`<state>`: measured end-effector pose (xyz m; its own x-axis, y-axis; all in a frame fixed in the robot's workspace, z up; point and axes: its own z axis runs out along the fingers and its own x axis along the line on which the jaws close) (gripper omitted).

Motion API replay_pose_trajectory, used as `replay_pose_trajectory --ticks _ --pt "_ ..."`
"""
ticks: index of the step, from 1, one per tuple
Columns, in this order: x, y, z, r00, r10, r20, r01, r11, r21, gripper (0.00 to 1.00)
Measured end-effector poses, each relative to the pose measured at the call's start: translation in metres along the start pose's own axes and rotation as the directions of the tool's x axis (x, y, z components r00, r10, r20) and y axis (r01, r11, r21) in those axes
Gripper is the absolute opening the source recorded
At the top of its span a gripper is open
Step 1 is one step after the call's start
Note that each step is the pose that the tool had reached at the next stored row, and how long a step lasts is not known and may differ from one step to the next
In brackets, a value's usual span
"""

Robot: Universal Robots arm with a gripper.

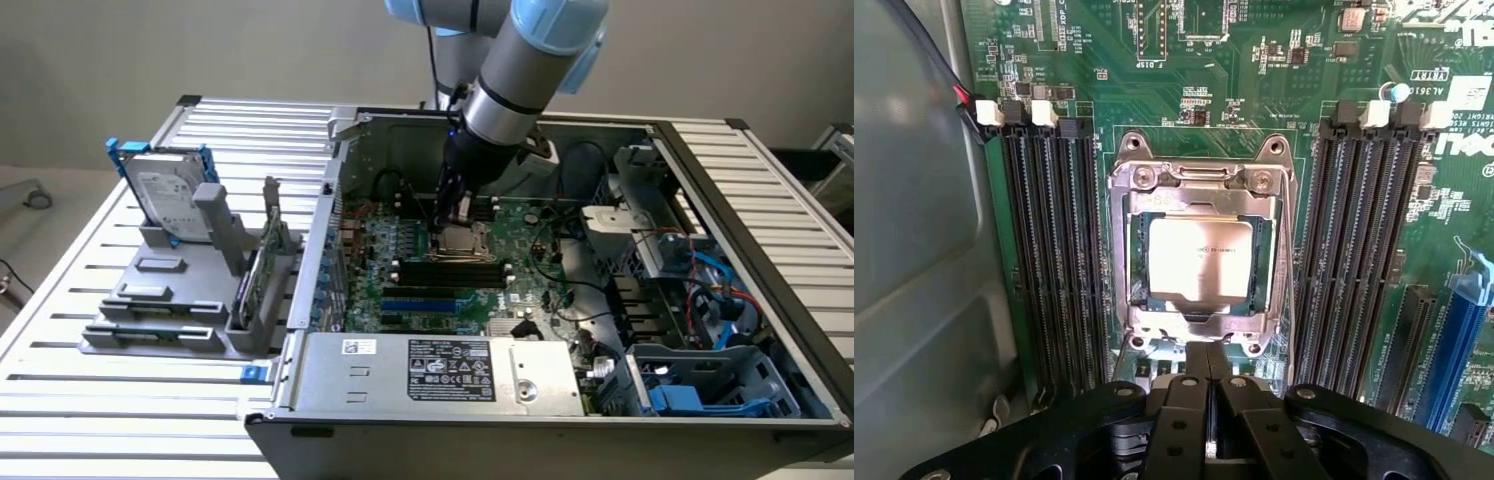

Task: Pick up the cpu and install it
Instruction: 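Close the cpu cover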

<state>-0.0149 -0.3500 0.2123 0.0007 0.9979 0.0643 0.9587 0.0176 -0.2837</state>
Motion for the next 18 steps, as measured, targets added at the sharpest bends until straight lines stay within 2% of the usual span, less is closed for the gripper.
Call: replay_pose_trajectory --ticks 12,18 --pt "0.000 0.0025 0.0084 0.9999 -0.005 -0.0164 0.005 1.0000 0.0036 0.11" --pt "0.002 0.0038 0.0130 0.9998 -0.006 -0.0205 0.006 1.0000 0.0059 0.11"
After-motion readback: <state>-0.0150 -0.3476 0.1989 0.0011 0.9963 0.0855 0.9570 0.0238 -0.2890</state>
